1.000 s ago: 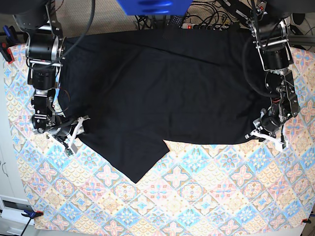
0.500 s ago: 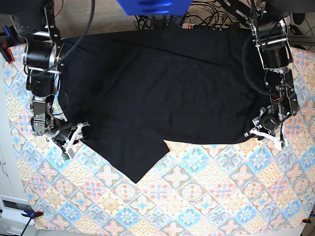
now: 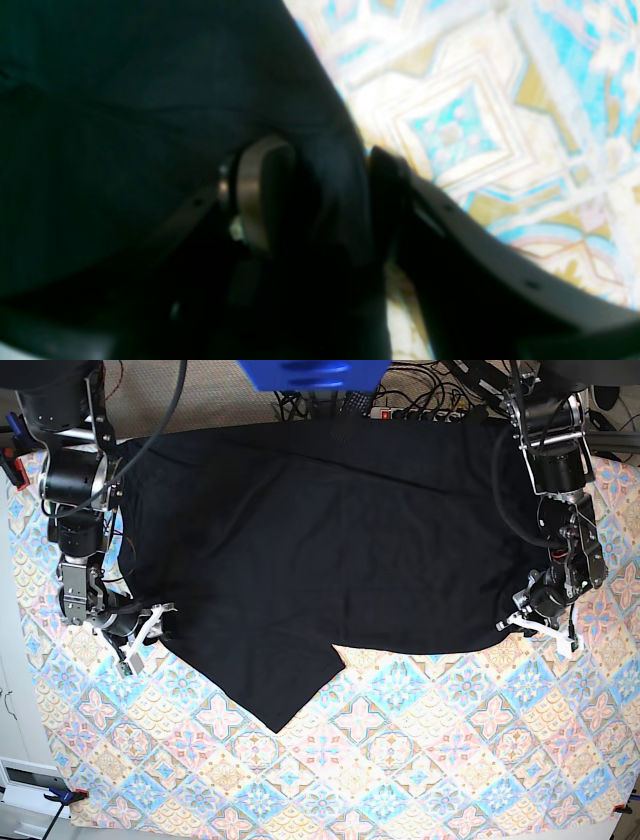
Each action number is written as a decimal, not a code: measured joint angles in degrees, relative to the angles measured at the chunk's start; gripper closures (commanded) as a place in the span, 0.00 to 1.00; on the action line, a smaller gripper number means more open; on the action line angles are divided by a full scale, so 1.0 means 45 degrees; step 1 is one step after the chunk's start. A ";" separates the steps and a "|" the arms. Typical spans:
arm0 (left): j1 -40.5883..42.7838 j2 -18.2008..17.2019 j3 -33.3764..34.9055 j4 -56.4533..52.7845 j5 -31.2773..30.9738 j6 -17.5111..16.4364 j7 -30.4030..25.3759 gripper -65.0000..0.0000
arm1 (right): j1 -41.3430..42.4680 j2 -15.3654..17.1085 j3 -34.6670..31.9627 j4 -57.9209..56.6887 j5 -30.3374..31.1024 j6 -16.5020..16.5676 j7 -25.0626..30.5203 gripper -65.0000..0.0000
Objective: Fold the T-shirt properly
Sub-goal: 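Lift the grasped side edges and fold them toward the collar, then carry the folded half toward the collar edge and lower it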
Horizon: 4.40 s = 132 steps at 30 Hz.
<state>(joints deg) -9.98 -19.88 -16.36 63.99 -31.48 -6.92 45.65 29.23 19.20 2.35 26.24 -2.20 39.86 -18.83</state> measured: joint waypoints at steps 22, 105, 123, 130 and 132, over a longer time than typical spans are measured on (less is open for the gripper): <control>0.0622 -0.0296 0.0039 0.1005 -0.0053 -0.0087 0.0024 1.00 | -0.2186 0.0170 0.0253 0.4269 -0.0160 0.0073 -0.1821 1.00; 0.4483 -0.0423 0.0024 0.5459 -0.0034 -0.0049 0.0000 1.00 | -0.2336 0.0121 -0.0102 0.4609 -0.0068 0.0087 -0.2132 1.00; 0.4940 -0.0423 0.0034 0.5523 -0.0209 -0.0146 -0.0680 1.00 | -0.6353 0.0107 0.2846 1.2405 0.0151 0.0223 -0.5144 1.00; 0.5450 -0.0403 -0.0219 0.5654 -0.0330 -0.0214 -0.0690 1.00 | -0.8485 0.0092 0.3589 1.4537 0.0199 0.0311 -0.5124 1.00; 0.5867 -0.0398 -0.0588 0.6047 -0.0568 -0.0233 -0.0665 1.00 | -0.8864 0.0078 0.3861 1.4921 0.0282 0.0350 -0.5095 1.00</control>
<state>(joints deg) 16.43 -21.67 -19.00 91.20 -34.04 -7.97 42.65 -10.66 19.55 19.73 93.38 -0.93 41.43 -41.76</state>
